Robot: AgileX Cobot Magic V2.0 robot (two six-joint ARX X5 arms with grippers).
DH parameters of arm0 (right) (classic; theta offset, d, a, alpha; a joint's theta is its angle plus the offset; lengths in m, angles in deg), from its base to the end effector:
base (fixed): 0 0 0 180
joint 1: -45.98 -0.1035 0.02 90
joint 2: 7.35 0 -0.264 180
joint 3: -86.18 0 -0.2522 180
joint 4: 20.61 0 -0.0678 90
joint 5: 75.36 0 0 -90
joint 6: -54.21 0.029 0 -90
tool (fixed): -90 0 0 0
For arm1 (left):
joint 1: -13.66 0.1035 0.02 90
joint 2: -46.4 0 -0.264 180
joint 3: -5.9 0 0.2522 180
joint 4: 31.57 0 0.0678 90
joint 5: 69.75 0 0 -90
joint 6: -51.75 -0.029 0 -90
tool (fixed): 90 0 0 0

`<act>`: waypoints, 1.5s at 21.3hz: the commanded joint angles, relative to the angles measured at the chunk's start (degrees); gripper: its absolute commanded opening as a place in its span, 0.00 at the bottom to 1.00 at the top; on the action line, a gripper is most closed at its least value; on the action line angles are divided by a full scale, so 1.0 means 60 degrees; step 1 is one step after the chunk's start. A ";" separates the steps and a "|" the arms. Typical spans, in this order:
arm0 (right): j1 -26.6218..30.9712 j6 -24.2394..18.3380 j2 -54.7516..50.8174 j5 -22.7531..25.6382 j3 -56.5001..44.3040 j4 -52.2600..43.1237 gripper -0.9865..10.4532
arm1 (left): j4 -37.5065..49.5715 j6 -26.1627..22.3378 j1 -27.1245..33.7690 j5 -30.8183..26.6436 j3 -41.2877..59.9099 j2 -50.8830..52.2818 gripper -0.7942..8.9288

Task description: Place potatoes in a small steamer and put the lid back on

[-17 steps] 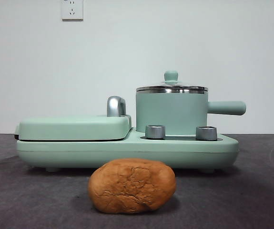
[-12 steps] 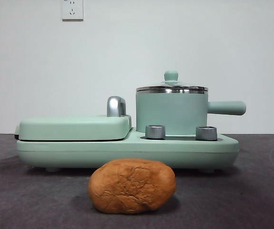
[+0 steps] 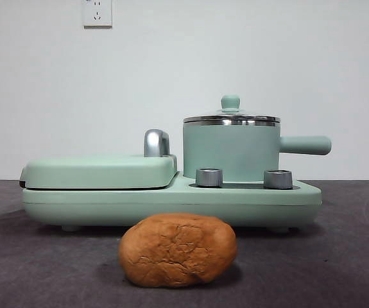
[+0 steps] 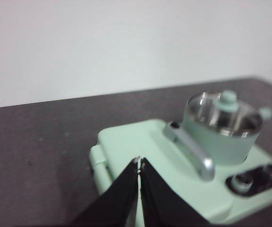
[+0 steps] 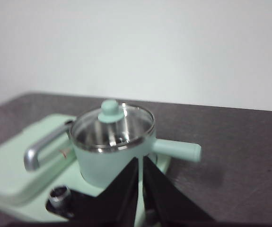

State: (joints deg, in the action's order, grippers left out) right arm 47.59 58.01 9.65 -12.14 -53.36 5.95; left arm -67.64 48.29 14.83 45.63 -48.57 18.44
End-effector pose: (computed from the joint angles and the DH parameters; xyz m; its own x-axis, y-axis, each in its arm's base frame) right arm 0.0928 0.0105 0.2760 0.9037 0.4253 -0.0483 -0.4201 0.9029 0.0905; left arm 0.1054 -0.0103 0.3242 0.8995 -0.4103 -0.1501 0.4134 0.9105 -0.0115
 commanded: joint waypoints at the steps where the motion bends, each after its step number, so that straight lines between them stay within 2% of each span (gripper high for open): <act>1: -0.0106 -0.1625 0.0189 -0.0007 0.0291 0.0328 0.10 | -0.0186 -0.2164 -0.0142 0.0062 -0.0375 -0.0353 0.09; 3: -0.0175 -0.2422 0.0350 0.0069 0.0459 0.0685 0.10 | -0.0310 -0.3085 -0.0291 0.0058 -0.0459 -0.0583 0.09; 6: -0.0244 -0.3362 0.0474 0.0273 0.0525 0.0838 0.10 | -0.0324 -0.4051 -0.0532 0.0058 -0.0463 -0.0783 0.09; 10: -0.0266 -0.4309 0.0506 0.0299 0.0525 0.0812 0.10 | -0.0317 -0.4233 -0.0772 0.0058 -0.0463 -0.0892 0.09; 12: -0.0266 -0.4320 0.0506 0.0288 0.0525 0.0790 0.10 | -0.0313 -0.4233 -0.0852 0.0058 -0.0463 -0.0889 0.12; 14: -0.0266 -0.4313 0.0506 0.0288 0.0525 0.0805 0.16 | -0.0295 -0.4135 -0.0929 0.0058 -0.0463 -0.0889 0.23; 16: -0.0266 -0.4229 0.0506 0.0288 0.0528 0.0801 0.26 | -0.0259 -0.3748 -0.1013 0.0062 -0.0463 -0.0889 0.35; 18: -0.0266 -0.4229 0.0506 0.0288 0.0525 0.0801 0.30 | -0.0204 -0.3453 -0.1104 0.0062 -0.0463 -0.0889 0.42; 23: -0.0266 -0.4113 0.0506 0.0288 0.0525 0.0805 0.30 | 0.0364 -0.2663 -0.1377 0.0062 -0.0463 -0.0940 0.42; 32: -0.0266 -0.2860 0.0517 0.0291 0.0525 0.0805 0.30 | 0.2692 -0.1239 -0.2339 0.0025 -0.0492 -0.2331 0.40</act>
State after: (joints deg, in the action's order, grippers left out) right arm 46.06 38.42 12.40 -10.50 -51.15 11.30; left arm -53.06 38.15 1.26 45.70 -50.19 5.47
